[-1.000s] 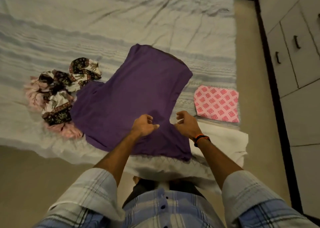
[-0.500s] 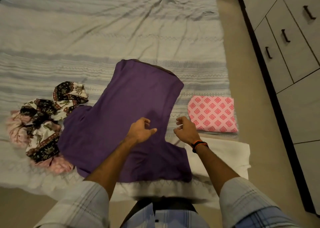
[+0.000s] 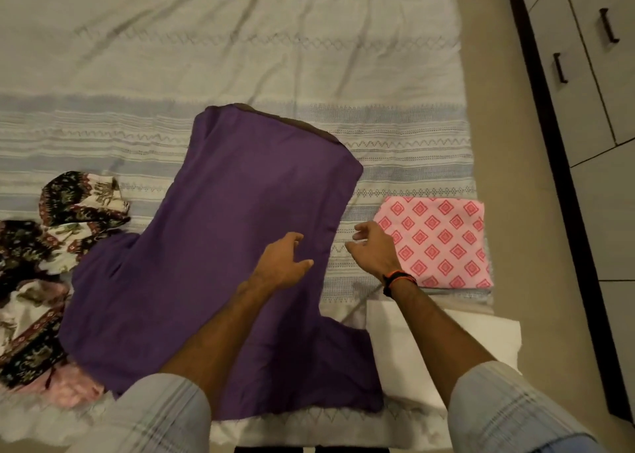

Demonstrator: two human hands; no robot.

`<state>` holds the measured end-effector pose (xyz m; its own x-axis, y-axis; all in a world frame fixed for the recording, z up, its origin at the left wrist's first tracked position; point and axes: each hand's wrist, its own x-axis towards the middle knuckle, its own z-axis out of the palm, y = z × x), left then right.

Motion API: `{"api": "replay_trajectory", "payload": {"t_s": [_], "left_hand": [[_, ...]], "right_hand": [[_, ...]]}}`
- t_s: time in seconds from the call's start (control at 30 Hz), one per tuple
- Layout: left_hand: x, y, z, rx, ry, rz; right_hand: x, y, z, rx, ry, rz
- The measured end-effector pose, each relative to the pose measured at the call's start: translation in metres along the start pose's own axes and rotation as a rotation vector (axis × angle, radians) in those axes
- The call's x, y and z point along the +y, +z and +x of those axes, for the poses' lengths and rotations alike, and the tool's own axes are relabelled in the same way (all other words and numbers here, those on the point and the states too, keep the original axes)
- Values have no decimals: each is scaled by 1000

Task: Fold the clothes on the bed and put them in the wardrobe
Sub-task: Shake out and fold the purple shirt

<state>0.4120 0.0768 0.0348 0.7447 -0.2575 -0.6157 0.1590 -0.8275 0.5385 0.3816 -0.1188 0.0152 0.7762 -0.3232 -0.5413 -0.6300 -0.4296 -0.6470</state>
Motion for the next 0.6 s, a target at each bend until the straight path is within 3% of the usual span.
{"api": "replay_trajectory", "payload": {"t_s": [0.33, 0.6], "left_hand": [[-13, 7, 125, -6, 102, 185], [-23, 14, 190, -10, 208, 563]], "right_hand": [[0, 20, 123, 62, 188, 48], [1, 49, 195, 185, 259, 114]]}}
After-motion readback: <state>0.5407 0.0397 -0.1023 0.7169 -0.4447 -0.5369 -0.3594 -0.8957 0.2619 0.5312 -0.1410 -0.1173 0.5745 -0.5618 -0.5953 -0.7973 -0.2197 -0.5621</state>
